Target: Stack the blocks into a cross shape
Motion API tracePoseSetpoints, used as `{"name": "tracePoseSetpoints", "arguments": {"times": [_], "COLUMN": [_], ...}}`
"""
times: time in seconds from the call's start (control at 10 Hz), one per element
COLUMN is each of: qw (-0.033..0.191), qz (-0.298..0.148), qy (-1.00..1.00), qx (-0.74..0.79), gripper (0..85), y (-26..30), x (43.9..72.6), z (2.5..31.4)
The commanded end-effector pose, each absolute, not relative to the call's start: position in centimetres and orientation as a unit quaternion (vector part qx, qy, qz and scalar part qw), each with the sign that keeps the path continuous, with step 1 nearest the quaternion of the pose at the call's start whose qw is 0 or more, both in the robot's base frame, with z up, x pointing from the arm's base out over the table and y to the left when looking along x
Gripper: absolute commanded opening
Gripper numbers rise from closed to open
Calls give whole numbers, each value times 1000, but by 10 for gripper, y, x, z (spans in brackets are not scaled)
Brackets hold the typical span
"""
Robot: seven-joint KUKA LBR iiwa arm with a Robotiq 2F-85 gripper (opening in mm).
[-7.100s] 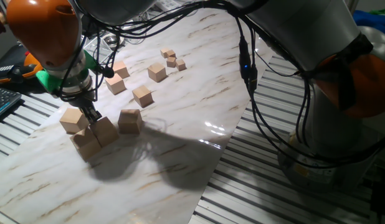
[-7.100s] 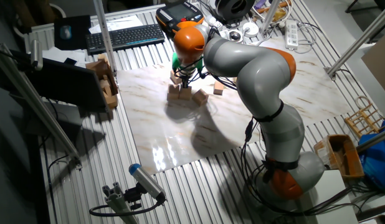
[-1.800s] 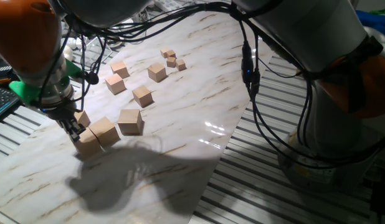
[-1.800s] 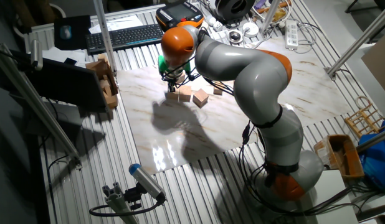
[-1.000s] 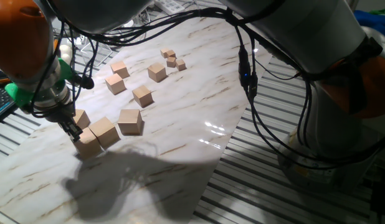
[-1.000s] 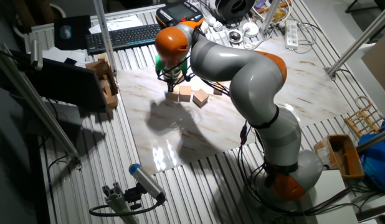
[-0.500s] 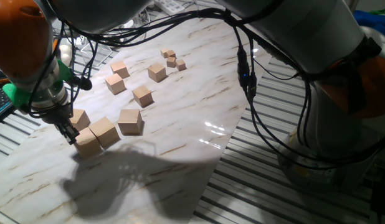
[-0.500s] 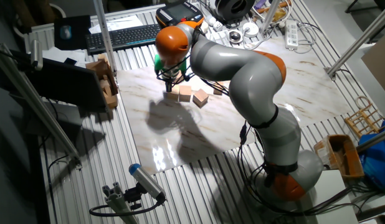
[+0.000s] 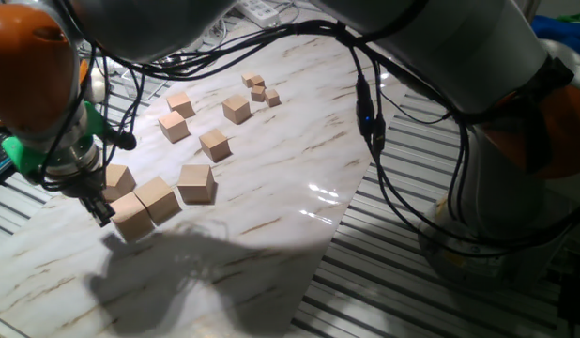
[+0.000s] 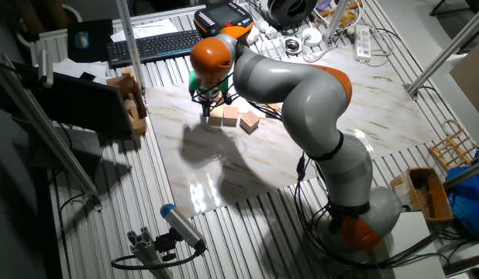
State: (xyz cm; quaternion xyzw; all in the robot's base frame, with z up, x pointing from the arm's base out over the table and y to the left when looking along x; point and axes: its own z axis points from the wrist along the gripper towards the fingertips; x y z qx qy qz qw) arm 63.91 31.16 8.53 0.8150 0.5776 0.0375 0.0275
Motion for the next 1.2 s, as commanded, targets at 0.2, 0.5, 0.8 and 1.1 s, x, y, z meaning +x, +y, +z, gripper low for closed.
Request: {"name": "tracePoseSetpoints", "arguments": {"times": [0.2,0.5,0.8,1.1], "qw": [43,45,49,57], "qz": [28,18,21,23], "qy": [575,571,578,582], "qx": [817,819,814,811], "gripper": [0,0,0,0], "y": [318,313,310,308], "x": [643,650,651,651], "z": [79,74,71,62]}}
